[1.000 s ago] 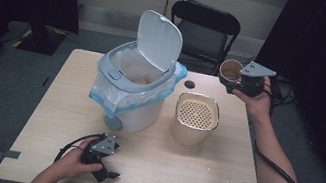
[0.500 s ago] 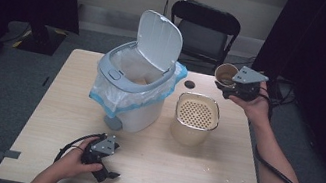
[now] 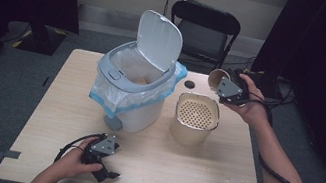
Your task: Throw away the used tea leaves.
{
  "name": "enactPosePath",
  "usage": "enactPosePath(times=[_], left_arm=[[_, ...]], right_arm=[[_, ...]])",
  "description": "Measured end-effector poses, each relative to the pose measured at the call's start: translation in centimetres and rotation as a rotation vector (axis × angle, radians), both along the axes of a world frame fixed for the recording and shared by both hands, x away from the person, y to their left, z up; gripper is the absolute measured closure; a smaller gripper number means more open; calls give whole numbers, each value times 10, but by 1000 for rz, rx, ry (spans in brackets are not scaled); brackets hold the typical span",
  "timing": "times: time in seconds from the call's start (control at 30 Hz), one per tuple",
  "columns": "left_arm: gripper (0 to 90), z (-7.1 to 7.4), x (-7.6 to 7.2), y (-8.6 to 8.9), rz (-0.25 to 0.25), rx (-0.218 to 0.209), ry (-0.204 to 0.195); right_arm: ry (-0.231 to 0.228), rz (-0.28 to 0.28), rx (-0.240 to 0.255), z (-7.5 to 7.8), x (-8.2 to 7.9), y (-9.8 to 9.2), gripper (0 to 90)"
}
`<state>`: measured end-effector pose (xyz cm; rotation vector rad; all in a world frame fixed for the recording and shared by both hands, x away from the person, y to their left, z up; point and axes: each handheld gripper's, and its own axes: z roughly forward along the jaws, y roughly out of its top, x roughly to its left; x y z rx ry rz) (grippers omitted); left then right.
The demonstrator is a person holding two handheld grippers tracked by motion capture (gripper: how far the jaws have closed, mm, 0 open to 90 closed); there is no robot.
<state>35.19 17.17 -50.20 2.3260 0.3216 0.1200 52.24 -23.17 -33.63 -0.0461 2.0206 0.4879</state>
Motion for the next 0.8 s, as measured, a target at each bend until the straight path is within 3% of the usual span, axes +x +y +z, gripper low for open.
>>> enactPosePath(times=[0.07,0.1,0.17,0.3,0.33,0.43,0.47,0.5,0.53,0.6,0.73,0.8], left_arm=[[0,0,0,0,0,0,0],[0,0,0,0,1,1,0],[0,0,0,0,3,-2,-1],[0,0,0,0,3,-4,-2],[0,0,0,0,3,-4,-2],[0,0,0,0,3,-4,-2],[0,0,0,0,3,-4,-2],[0,0,0,0,3,-4,-2],[0,0,0,0,3,-4,-2],[0,0,0,0,3,-4,-2],[0,0,0,0,3,-4,-2],[0,0,0,0,3,-4,-2]], right_arm=[[-15,7,-26,-1,-2,2,286],[-69,10,-112,-4,-6,6,286],[-83,15,-138,-5,-7,8,286],[-222,1,-283,-7,-15,12,287],[-222,1,-283,-7,-15,12,287],[-334,18,-388,-9,-22,17,287],[-334,18,-388,-9,-22,17,287],[-385,17,-436,-15,-26,18,287],[-385,17,-436,-15,-26,18,287],[-449,55,-535,-18,-30,21,286],[-574,108,-662,-26,-38,23,286],[-611,117,-702,-27,-40,24,287]])
